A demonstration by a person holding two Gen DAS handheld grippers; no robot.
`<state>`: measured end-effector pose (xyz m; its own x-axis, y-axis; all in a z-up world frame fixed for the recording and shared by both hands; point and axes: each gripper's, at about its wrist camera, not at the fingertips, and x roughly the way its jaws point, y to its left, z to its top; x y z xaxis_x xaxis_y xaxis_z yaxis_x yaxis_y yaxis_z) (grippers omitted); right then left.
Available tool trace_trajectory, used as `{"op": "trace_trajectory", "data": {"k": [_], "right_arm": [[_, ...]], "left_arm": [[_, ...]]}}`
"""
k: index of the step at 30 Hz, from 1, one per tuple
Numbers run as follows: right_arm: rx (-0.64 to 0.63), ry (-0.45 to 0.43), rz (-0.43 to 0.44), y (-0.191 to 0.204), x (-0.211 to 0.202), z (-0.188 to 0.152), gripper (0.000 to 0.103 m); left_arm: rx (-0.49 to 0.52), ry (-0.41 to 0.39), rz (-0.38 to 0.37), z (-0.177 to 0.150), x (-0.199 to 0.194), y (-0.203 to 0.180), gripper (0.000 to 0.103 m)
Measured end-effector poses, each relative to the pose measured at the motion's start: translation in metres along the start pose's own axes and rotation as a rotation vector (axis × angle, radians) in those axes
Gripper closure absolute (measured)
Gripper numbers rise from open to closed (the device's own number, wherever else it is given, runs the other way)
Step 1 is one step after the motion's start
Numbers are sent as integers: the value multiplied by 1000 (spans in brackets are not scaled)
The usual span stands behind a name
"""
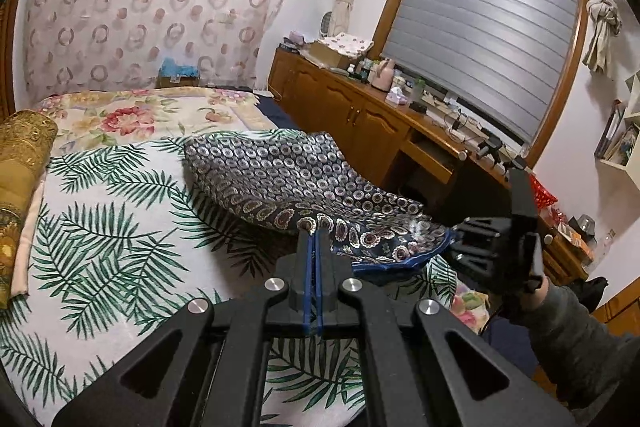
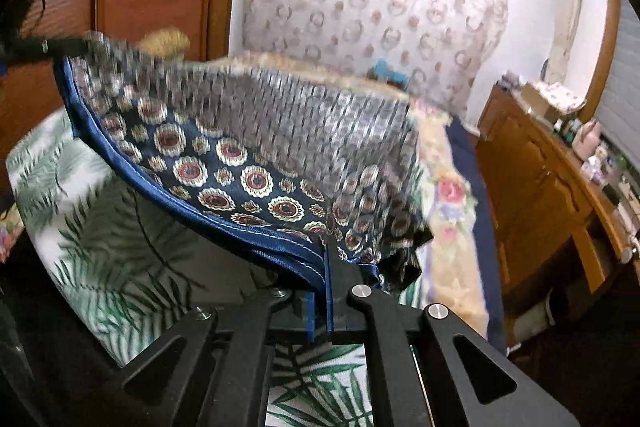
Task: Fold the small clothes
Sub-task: 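Grasp the folded shirt's trimmed edge with both tools and lift, then fold the lifted edge over the shirt and lay it down with both tools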
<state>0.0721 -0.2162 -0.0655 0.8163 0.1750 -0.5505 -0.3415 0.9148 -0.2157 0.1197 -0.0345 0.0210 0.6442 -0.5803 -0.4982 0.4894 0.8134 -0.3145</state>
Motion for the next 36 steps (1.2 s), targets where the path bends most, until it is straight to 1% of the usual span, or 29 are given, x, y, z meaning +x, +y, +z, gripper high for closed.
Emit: {"op": "trace_trajectory", "data": {"k": [4, 7, 10, 14, 17, 21, 27, 30, 32, 33, 34, 36], "right_arm": [[-11, -62, 16, 4, -23, 17, 101], [-28, -107, 52, 10, -45, 28, 101], [-38, -133, 64, 9, -54, 37, 101], [-72, -109, 36, 11, -31, 58, 101], [-74, -78, 24, 2, 1, 72, 101], [-76, -51, 24, 1, 34, 97, 101], [-43, 1, 34, -8, 75, 122, 101], [-21, 18, 51, -13, 93, 129, 101], [-2, 29, 58, -16, 98, 132, 101], [10, 35, 60, -17, 100, 135, 100], [24, 39, 64, -18, 104, 137, 100], [54, 41, 77, -22, 100, 139, 93]], "left_arm": [[3, -37, -13, 2, -23, -1, 101], [4, -69, -21, 5, -42, -2, 101], [15, -81, 3, 14, -44, 4, 101], [18, -35, 55, 30, -11, 23, 101], [15, 4, 97, 37, 18, 37, 101], [3, 28, 146, 49, 50, 56, 101], [-12, 64, 177, 57, 86, 80, 101], [-22, 72, 178, 58, 95, 87, 101], [-14, 81, 189, 58, 99, 89, 100], [-2, 85, 194, 57, 102, 90, 90], [6, 81, 193, 57, 102, 89, 74], [24, 67, 197, 57, 102, 88, 58]]}}
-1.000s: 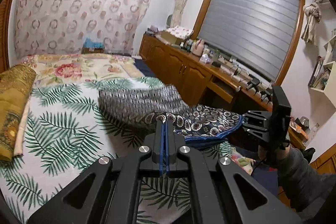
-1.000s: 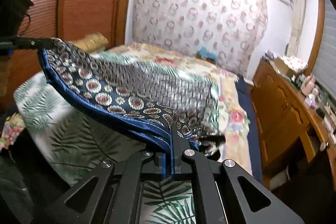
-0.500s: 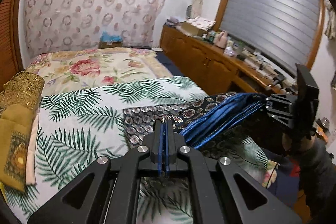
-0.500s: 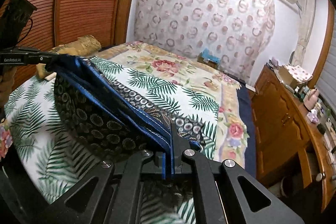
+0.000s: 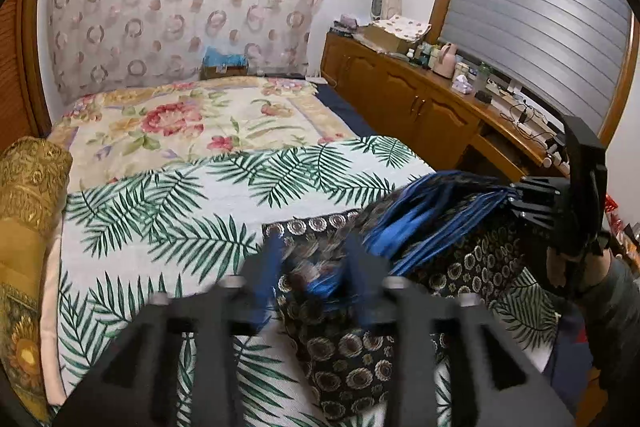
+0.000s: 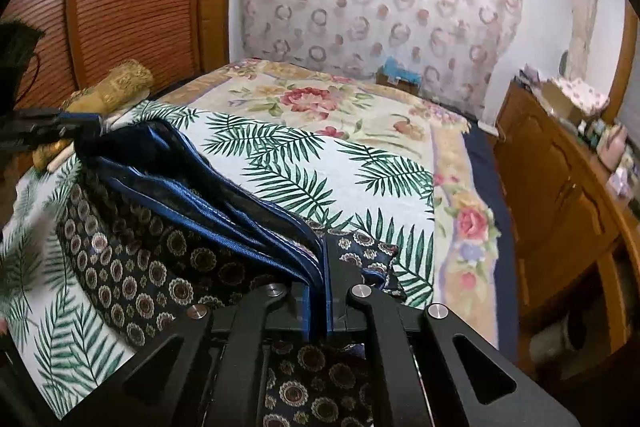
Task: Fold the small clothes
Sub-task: 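Fold the lifted edge over the shirt and lay it down with both tools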
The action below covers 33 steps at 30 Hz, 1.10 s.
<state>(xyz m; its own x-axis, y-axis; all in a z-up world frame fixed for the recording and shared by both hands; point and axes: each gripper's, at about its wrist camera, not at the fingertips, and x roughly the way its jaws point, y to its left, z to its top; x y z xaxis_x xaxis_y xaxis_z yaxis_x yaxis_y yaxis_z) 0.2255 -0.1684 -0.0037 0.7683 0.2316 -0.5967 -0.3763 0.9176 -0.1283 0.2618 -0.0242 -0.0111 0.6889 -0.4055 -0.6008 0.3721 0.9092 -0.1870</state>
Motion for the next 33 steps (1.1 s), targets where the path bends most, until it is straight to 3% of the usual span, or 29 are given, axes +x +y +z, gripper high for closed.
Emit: {"op": "trace_trajectory", "data": {"k": [2, 3, 4, 5, 10, 13, 19, 23, 28, 33], "right_arm": [[22, -5, 22, -4, -1, 2, 78], [35, -13, 20, -6, -1, 5, 65], [51, -18, 11, -9, -2, 6, 59], [77, -27, 0, -13, -3, 7, 53], [139, -40, -92, -29, -9, 15, 52], [179, -24, -39, -34, -16, 12, 45], [207, -17, -29, -36, -42, -1, 36], [248, 18, 39, -40, -51, -16, 28], [262, 126, 33, -48, -36, -36, 28], [314, 163, 42, -63, -25, -37, 28]], "left_arm": [[18, -5, -5, -1, -1, -1, 49], [21, -3, -13, -2, 0, -1, 36], [25, 1, -21, -2, 1, -2, 28], [29, 6, -25, -3, 2, -3, 27], [20, 63, -2, -11, 16, 5, 26], [8, 100, 18, -15, 26, 13, 26], [-16, 151, 42, -18, 44, 25, 26], [-15, 177, 40, -17, 55, 28, 26], [-35, 202, 26, -18, 65, 33, 26], [-33, 217, 32, -21, 69, 32, 26]]}}
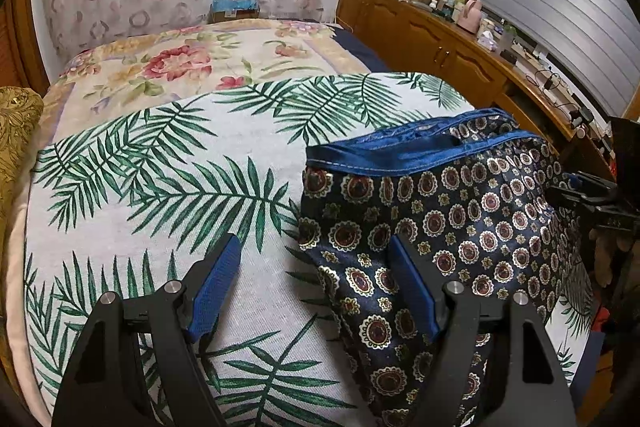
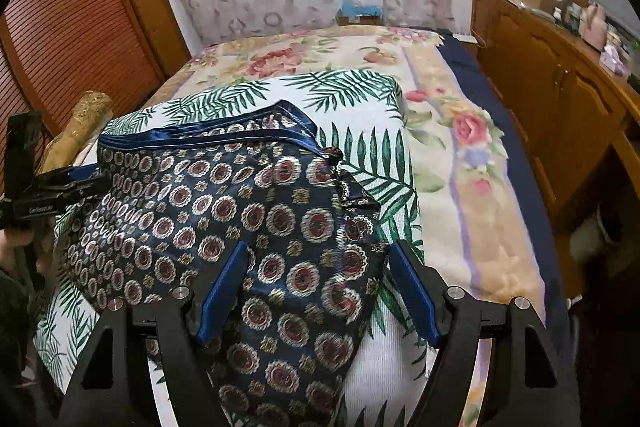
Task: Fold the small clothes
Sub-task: 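Fold the lifted edge over the shirt and lay it down with both tools, then grasp the folded navy shirt with both tools and lift it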
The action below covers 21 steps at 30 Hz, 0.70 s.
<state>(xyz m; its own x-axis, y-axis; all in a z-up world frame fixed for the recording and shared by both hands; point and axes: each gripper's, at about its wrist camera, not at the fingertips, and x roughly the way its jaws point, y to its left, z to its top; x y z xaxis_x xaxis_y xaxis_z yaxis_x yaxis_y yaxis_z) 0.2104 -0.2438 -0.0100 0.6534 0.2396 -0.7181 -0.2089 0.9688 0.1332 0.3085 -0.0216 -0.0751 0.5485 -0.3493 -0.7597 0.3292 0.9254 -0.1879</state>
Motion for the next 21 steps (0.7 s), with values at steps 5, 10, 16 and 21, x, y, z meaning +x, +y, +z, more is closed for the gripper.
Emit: {"op": "trace_trajectory", "data": {"k": [5, 10, 16, 21], "right_arm": [[4, 31, -7, -8, 10, 4, 28], [7, 27, -14, -10, 13, 9, 28], [-2, 18, -4, 9, 27, 8, 41], [22, 45, 135, 12, 29, 4, 83]], "left_arm": [[11, 11, -3, -3, 5, -3, 26], [26, 3, -9, -4, 6, -7, 31], [39, 15, -53, -3, 7, -13, 60], [7, 30, -93, 1, 8, -13, 63]]}}
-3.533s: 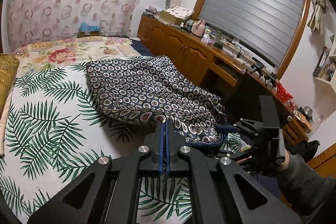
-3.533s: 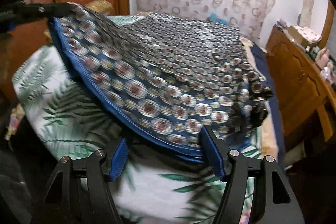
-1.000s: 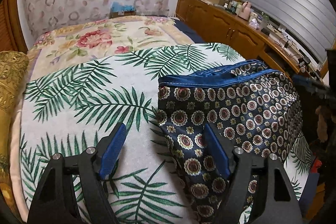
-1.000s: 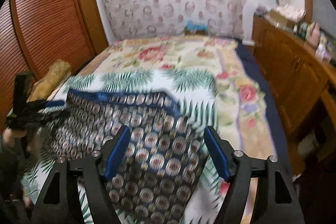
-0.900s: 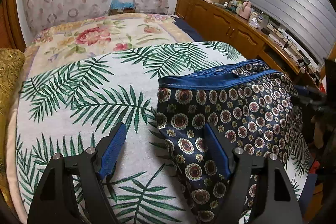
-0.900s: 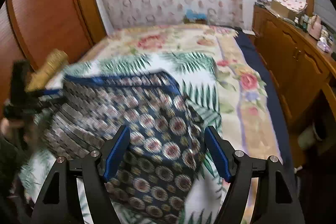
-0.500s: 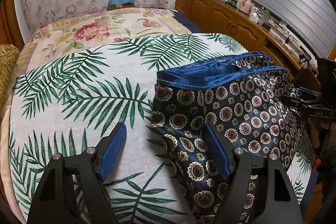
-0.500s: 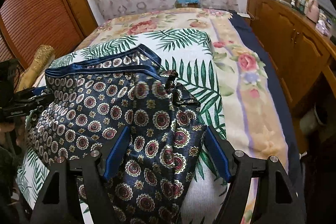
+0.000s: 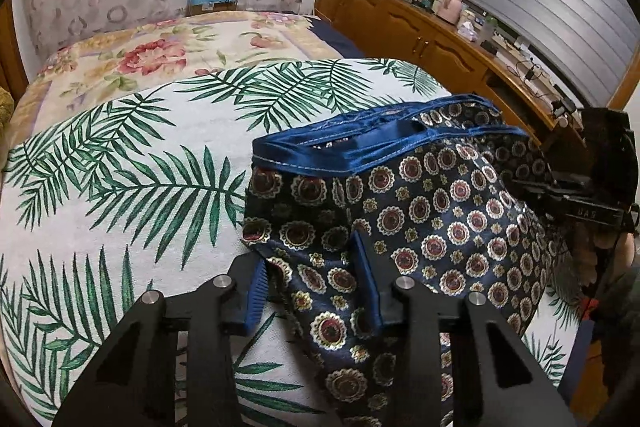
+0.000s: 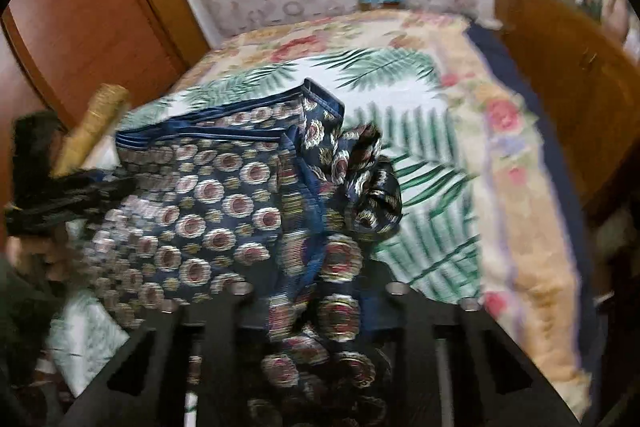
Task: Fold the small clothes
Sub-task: 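Grasp the folded navy shirt with both tools and lift it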
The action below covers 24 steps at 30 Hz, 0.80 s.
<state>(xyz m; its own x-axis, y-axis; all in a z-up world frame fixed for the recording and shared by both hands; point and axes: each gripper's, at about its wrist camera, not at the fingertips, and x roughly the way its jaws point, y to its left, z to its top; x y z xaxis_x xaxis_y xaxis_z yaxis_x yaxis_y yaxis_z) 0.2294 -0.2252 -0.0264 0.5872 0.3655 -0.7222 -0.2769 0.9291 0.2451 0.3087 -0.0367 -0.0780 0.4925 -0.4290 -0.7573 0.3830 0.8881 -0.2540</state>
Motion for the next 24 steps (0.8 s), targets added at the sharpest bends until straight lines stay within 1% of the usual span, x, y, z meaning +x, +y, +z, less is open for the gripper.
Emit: {"op": "trace_trajectory", "data": {"k": [1, 2, 4, 5, 6, 9, 16, 18, 21, 24], "right_arm": [[4, 5, 23, -2, 0, -1, 84], [3, 7, 33, -3, 0, -1, 86], [-6, 11, 42, -3, -1, -3, 88], [-12, 11, 41, -2, -2, -3, 89], [-24, 6, 34, 1, -4, -3, 90], [-55, -24, 9, 7, -13, -4, 91], [-99, -153, 5, 30, -46, -4, 92], [-122, -189, 15, 42, -56, -1, 92], [-158, -223, 30, 58, -65, 3, 92], [-191, -248, 43, 74, -67, 6, 92]], "left_arm": [[-11, 3, -21, 0, 0, 1, 68], [-23, 6, -36, 1, 1, 2, 70], [-22, 6, -48, 1, 1, 1, 90], [-22, 8, -59, 1, 1, 1, 91], [-16, 2, -54, 1, -1, -2, 93], [-1, -32, -57, 0, -13, -9, 96], [31, -171, -75, -2, -77, -27, 97], [41, -202, -67, -2, -94, -29, 97], [54, -252, -32, -3, -120, -29, 97], [67, -280, 8, -7, -137, -24, 97]]}}
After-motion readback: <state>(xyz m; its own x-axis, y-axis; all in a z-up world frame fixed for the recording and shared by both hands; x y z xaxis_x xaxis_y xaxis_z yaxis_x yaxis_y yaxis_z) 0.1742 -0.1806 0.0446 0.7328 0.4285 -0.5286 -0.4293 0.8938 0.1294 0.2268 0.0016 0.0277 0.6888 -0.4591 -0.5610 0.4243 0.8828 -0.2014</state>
